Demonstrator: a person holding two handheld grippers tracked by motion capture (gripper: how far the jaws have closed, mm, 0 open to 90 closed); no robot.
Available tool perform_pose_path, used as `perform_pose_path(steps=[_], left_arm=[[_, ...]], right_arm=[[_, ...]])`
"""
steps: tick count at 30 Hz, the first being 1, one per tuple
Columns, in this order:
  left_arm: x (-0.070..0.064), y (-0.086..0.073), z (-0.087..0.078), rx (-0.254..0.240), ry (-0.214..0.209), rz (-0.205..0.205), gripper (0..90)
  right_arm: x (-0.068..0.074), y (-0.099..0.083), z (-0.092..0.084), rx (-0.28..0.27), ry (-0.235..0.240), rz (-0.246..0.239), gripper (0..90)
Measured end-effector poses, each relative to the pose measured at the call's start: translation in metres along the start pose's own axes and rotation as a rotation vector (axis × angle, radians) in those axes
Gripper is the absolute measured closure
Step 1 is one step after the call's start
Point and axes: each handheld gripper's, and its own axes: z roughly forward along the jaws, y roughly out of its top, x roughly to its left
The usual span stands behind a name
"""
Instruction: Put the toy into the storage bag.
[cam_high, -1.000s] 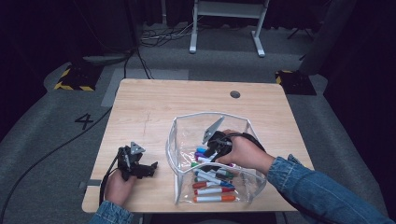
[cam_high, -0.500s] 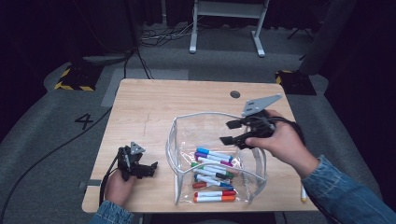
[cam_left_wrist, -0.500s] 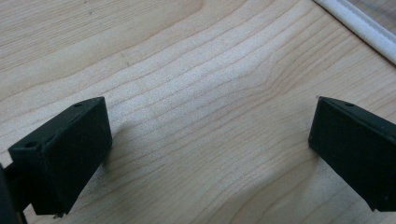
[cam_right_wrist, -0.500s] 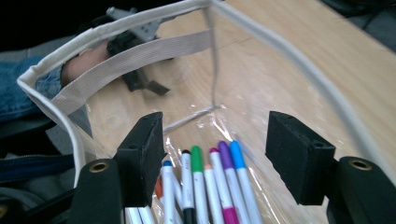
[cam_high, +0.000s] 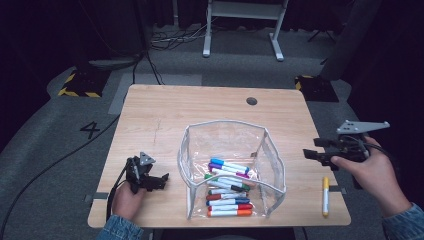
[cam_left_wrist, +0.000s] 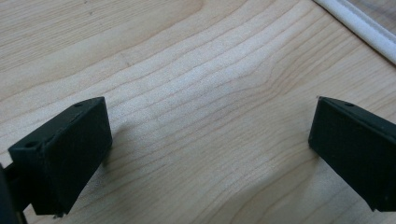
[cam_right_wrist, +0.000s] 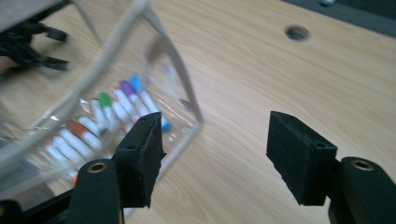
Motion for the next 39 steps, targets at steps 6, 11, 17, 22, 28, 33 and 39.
perform_pose_path(steps=[6, 11, 17, 22, 28, 33, 39], left_arm=[[0.0, 0.0, 0.0, 0.0, 0.0, -0.001, 0.0], [0.0, 0.0, 0.0, 0.0, 0.0, 0.0, 0.0], [0.0, 0.0, 0.0, 0.0, 0.0, -0.001, 0.0], [0.0, 0.0, 0.0, 0.0, 0.001, 0.001, 0.0], [0.0, 0.0, 0.0, 0.0, 0.001, 0.001, 0.0], [0.0, 0.0, 0.0, 0.0, 0.001, 0.001, 0.0], [0.0, 0.0, 0.0, 0.0, 0.0, -0.001, 0.0]], right_arm=[[-0.029, -0.044, -0.009, 0.031, -0.06, 0.118, 36.7], [-0.045, -0.079, 0.0, 0.086, -0.113, 0.176, 37.5], [-0.056, -0.116, 0.02, 0.182, -0.149, 0.225, 39.8], [-0.06, -0.139, 0.035, 0.248, -0.155, 0.279, 43.1], [-0.06, -0.156, 0.049, 0.316, -0.182, 0.262, 46.1], [-0.058, -0.157, 0.051, 0.332, -0.226, 0.232, 60.9], [-0.054, -0.156, 0.057, 0.365, -0.259, 0.222, 77.0]])
